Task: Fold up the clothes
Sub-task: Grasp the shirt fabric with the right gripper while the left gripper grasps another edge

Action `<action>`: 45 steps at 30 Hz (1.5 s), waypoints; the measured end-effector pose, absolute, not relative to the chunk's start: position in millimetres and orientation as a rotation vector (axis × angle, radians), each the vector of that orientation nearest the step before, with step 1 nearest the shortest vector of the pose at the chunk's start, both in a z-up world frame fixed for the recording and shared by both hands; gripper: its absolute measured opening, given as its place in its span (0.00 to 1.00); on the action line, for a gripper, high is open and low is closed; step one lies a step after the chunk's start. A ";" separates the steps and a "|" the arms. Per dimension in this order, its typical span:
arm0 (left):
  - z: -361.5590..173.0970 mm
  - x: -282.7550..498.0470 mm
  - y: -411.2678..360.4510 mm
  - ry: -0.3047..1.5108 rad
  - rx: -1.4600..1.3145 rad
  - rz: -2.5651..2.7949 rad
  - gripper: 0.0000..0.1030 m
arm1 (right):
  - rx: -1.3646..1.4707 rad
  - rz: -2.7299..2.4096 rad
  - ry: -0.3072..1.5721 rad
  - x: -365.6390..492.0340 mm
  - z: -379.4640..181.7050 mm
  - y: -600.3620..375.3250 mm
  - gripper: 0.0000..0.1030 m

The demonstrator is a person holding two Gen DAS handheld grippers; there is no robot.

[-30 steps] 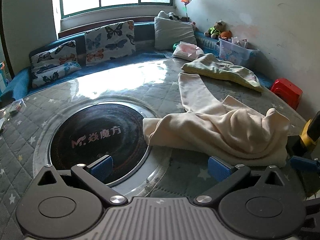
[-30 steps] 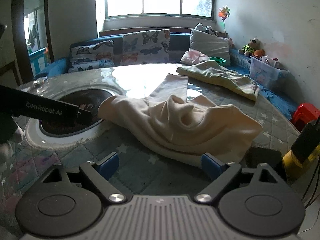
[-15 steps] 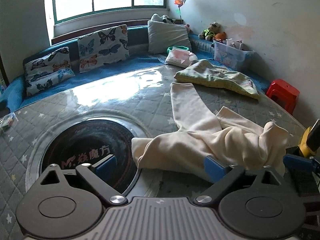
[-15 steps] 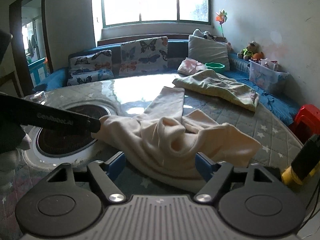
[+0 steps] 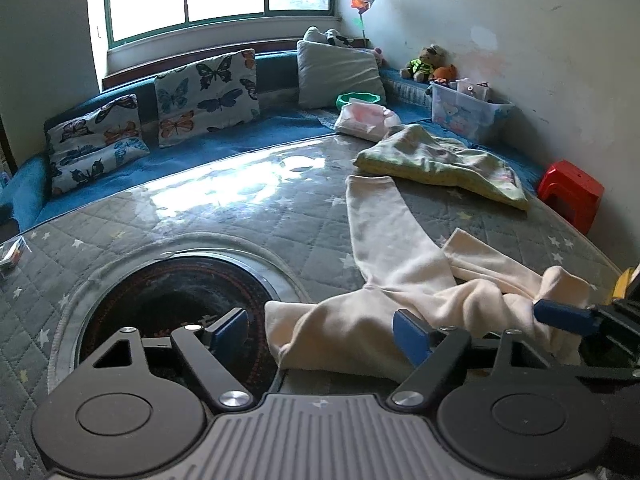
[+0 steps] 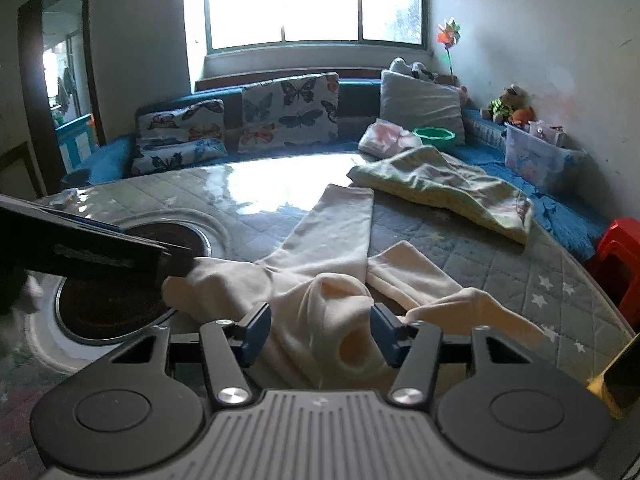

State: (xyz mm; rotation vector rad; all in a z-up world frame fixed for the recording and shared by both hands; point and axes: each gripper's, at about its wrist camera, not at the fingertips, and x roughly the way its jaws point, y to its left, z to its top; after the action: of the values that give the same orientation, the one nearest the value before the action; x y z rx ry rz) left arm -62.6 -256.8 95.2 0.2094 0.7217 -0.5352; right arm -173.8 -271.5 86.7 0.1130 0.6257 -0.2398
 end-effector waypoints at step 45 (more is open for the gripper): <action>78.0 -85.9 -302.8 0.736 0.336 -0.772 0.71 | -0.050 0.008 0.620 -226.7 112.0 -189.7 0.11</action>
State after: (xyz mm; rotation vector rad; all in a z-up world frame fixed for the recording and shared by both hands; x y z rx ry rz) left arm -85.9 -302.8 78.0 0.3364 0.7360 -0.7724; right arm -226.7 -189.7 112.0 -0.0505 0.6198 0.0083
